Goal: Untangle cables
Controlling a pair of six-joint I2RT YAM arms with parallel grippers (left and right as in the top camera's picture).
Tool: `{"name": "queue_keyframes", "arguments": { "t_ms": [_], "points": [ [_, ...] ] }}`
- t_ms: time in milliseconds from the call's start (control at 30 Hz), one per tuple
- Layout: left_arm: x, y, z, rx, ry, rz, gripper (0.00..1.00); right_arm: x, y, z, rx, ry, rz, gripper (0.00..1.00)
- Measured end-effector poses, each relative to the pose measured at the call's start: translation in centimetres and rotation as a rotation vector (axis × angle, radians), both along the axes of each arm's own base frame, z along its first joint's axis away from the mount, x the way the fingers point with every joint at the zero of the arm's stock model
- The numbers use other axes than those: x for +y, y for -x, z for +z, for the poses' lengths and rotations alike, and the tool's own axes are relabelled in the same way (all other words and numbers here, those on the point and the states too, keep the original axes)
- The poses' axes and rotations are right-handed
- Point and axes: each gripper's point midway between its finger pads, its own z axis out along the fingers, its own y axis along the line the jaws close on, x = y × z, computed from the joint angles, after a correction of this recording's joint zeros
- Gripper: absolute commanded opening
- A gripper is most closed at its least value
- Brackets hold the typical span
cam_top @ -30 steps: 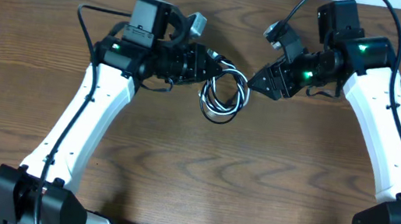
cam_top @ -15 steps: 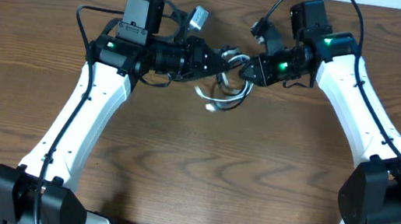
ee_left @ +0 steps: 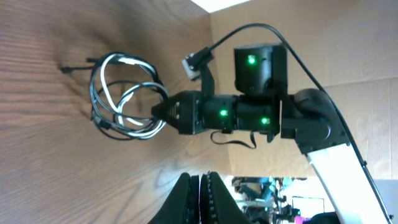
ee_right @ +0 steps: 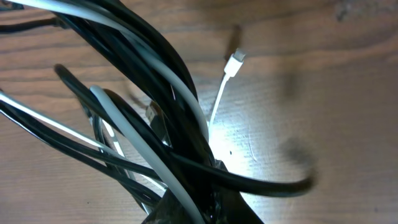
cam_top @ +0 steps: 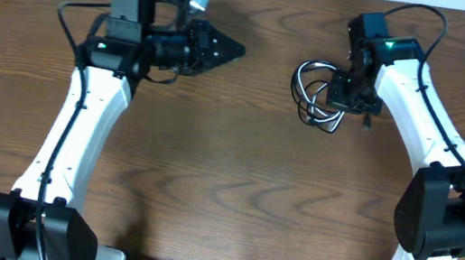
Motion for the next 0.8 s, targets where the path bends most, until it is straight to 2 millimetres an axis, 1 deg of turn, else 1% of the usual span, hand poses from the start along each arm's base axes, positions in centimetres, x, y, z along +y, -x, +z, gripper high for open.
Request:
{"name": "queue_keyframes", "arguments": {
  "t_ms": [33, 67, 100, 167, 267, 367, 400, 533, 567, 600, 700, 800],
  "points": [
    [0.2, 0.1, -0.4, 0.012, -0.017, 0.009, 0.07, 0.3, -0.1, 0.0, -0.005, -0.017, 0.030, 0.01],
    [0.3, 0.5, -1.5, 0.049, -0.056, 0.017, 0.07, 1.1, -0.1, 0.1, -0.008, -0.052, 0.079, 0.01],
    [0.1, 0.7, -2.0, 0.056, -0.080, 0.019, 0.08, 1.6, 0.0, 0.2, -0.005, -0.072, 0.103, 0.01],
    [-0.4, 1.3, -3.4, 0.068, -0.158, 0.019, 0.17, 2.6, 0.2, 0.3, -0.005, -0.122, 0.162, 0.01],
    [-1.6, 1.5, -4.3, 0.026, -0.229, 0.000, 0.34, 4.1, 0.5, 0.7, -0.008, -0.202, 0.250, 0.01],
    [-2.8, 1.5, -5.9, 0.013, -0.292, -0.022, 0.44, 5.4, 0.9, 1.1, -0.011, -0.272, 0.321, 0.01],
    [-3.2, 1.1, -7.4, 0.024, -0.320, -0.032, 0.45, 5.7, 1.0, 1.2, -0.011, -0.294, 0.342, 0.01],
    [-4.2, -0.5, -11.3, 0.051, -0.357, -0.049, 0.49, 6.4, 1.3, 1.4, -0.012, -0.329, 0.376, 0.01],
    [-4.5, -1.1, -12.5, 0.052, -0.369, -0.051, 0.49, 6.6, 1.4, 1.5, -0.013, -0.336, 0.383, 0.01],
    [-4.6, -1.2, -12.9, 0.053, -0.374, -0.051, 0.49, 6.8, 1.4, 1.5, -0.013, -0.340, 0.389, 0.01],
    [-4.6, -2.1, -14.9, 0.050, -0.443, -0.022, 0.49, 7.3, 1.7, 1.6, -0.011, -0.346, 0.405, 0.01],
    [-4.2, -2.6, -15.9, 0.043, -0.509, 0.011, 0.49, 7.5, 1.7, 1.6, -0.012, -0.350, 0.411, 0.01]
  ]
}}
